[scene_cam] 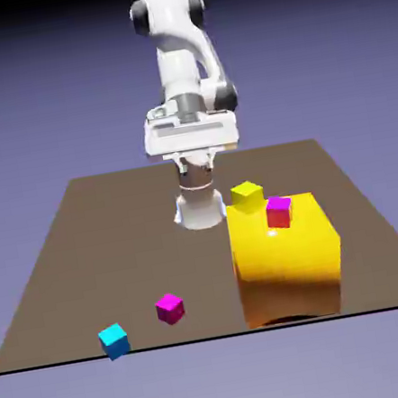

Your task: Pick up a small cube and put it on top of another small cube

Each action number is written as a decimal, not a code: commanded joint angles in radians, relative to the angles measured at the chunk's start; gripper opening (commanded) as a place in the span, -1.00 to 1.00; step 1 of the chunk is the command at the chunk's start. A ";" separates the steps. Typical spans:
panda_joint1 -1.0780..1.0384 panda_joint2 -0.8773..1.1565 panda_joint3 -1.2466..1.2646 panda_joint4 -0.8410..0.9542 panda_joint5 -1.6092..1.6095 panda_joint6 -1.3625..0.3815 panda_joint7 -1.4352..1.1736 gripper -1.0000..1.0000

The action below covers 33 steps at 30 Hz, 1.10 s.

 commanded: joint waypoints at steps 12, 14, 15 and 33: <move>-0.036 0.271 -0.047 0.096 0.191 -0.082 -0.522 0.00; -0.042 0.316 -0.055 0.112 0.223 -0.096 -0.609 0.00; -0.045 0.339 -0.059 0.120 0.239 -0.103 -0.652 0.00; -0.100 0.745 -0.130 0.264 0.526 -0.226 -1.435 0.00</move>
